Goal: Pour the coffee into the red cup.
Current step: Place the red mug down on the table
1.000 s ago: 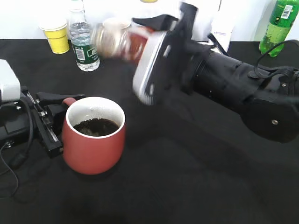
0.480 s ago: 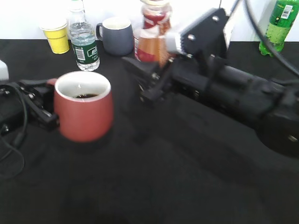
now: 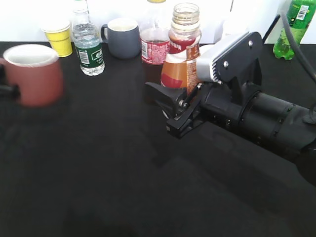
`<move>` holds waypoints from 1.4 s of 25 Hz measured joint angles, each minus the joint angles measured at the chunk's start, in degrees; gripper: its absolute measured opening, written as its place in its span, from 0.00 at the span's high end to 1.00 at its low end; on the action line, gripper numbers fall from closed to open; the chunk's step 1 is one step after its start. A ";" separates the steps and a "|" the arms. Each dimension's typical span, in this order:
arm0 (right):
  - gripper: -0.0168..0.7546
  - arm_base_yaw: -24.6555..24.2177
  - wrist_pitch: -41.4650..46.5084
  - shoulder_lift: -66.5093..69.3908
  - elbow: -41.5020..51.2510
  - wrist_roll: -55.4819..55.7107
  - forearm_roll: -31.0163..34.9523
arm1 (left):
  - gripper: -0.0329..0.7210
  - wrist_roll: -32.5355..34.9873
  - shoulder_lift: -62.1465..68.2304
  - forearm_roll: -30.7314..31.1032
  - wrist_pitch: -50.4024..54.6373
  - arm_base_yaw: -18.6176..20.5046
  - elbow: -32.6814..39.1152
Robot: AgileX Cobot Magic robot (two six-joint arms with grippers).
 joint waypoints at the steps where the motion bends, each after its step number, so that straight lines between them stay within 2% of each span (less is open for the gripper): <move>1: 0.29 0.00 0.00 0.00 0.00 0.00 0.00 | 0.82 0.05 2.07 0.93 0.00 1.09 -2.05; 8: 0.29 0.00 -0.06 0.00 0.00 0.00 0.72 | 0.81 -0.93 18.38 1.94 0.15 2.20 -18.45; 12: 0.29 0.00 -0.23 0.00 0.00 -0.05 3.12 | 0.81 -2.80 23.07 1.88 0.04 6.16 -24.19; 17: 0.29 0.00 -0.34 0.00 0.00 -0.10 5.61 | 0.81 -4.76 28.78 2.12 -0.45 6.98 -30.22; 24: 0.29 0.00 -0.34 0.00 0.00 -0.16 5.72 | 0.79 -5.50 30.11 2.35 -1.40 7.24 -31.38; 32: 0.29 0.00 -0.34 0.00 0.00 -0.97 5.78 | 0.63 -5.75 30.11 3.03 -1.79 7.64 -31.38; 35: 0.29 0.00 -0.34 0.00 0.00 -1.06 5.78 | 0.61 -5.80 30.11 3.77 -1.84 7.64 -31.38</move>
